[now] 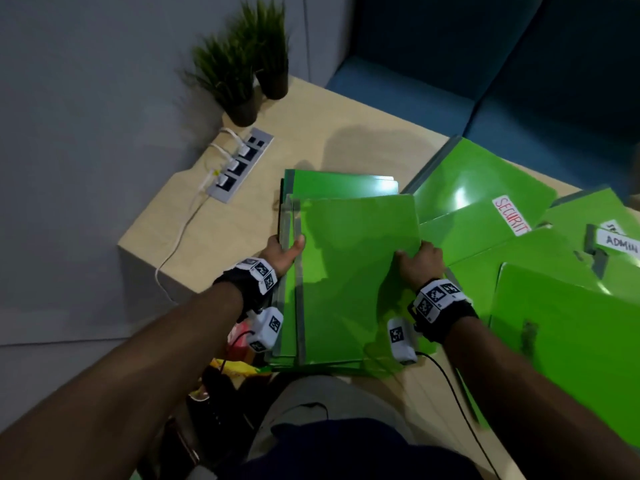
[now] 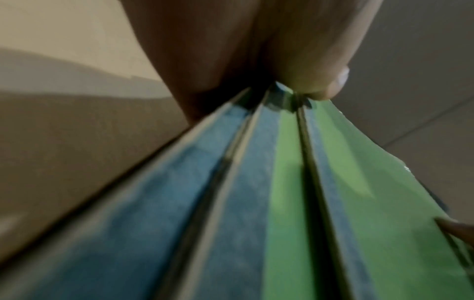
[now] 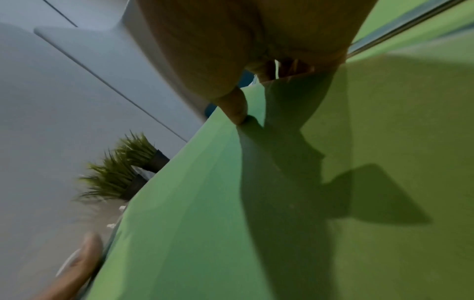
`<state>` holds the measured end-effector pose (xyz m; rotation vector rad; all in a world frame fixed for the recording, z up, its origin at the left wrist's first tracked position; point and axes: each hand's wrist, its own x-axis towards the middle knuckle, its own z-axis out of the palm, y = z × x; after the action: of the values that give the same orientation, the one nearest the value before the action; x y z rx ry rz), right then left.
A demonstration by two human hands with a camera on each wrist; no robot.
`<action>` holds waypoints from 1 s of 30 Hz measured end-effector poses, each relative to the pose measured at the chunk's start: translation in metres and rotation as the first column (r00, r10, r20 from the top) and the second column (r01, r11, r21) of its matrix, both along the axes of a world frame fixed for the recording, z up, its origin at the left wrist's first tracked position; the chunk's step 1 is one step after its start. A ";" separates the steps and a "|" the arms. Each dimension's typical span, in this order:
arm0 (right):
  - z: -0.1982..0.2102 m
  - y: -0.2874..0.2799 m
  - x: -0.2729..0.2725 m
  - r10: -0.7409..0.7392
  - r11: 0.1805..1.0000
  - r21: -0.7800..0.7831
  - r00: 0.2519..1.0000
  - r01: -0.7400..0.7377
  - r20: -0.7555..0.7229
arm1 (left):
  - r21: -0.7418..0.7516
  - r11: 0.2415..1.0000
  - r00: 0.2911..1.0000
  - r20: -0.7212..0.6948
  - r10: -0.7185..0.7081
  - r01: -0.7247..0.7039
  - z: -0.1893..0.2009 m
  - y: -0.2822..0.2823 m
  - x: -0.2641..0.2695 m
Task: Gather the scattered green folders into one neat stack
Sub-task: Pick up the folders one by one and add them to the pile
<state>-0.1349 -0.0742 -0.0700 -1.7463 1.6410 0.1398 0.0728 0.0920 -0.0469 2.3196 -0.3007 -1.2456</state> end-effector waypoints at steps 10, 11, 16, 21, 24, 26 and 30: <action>0.008 0.026 0.013 -0.035 0.995 0.100 0.991 0.022 0.133 | -0.141 0.987 0.995 -0.070 0.069 -0.079 -0.013 0.014 0.006; 0.014 0.027 0.013 -0.041 0.991 0.128 0.990 0.024 0.136 | -0.181 0.977 0.991 -0.084 0.102 -0.116 -0.015 0.016 0.005; 0.014 0.021 0.012 -0.110 0.982 0.177 0.954 0.061 0.280 | -0.318 0.935 0.986 -0.106 0.131 -0.159 -0.011 0.023 0.001; 0.036 0.017 0.006 -0.125 0.972 0.233 0.872 0.013 0.473 | -0.449 0.864 0.969 -0.192 0.153 -0.226 -0.001 0.025 0.002; 0.044 0.018 0.003 -0.135 0.971 0.239 0.841 0.007 0.524 | -0.486 0.844 0.965 -0.226 0.131 -0.228 0.015 0.011 -0.004; 0.048 0.021 -0.004 -0.227 0.958 0.273 0.813 0.088 0.535 | -0.504 0.838 0.973 -0.193 0.127 -0.210 0.022 -0.002 -0.009; 0.053 0.017 -0.020 -0.407 0.885 0.423 0.763 0.193 0.503 | -0.497 0.859 0.992 -0.094 0.087 -0.123 0.040 -0.025 -0.011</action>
<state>-0.1549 -0.0577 -0.0170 -1.0755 1.3113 -0.2327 0.0622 0.0675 -0.0073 1.8153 -0.4136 -1.0390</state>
